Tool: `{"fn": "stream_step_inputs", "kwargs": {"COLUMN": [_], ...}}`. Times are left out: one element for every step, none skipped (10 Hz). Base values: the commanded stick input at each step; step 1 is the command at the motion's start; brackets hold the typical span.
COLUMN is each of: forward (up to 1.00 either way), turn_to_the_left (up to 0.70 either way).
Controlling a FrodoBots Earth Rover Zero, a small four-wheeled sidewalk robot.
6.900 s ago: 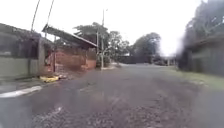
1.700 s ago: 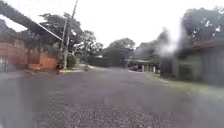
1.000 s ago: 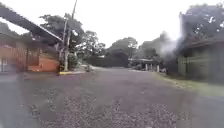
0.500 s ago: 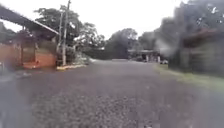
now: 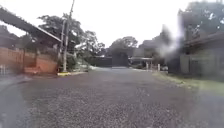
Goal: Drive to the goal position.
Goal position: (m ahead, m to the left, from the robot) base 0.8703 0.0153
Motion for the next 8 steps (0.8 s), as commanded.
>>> {"fn": "stream_step_inputs", "kwargs": {"forward": [0.7,0.7,0.7,0.7,0.7,0.7,0.7,0.7], "turn_to_the_left": [0.0,0.0,0.0,0.0,0.0,-0.01,-0.2,-0.35]}}
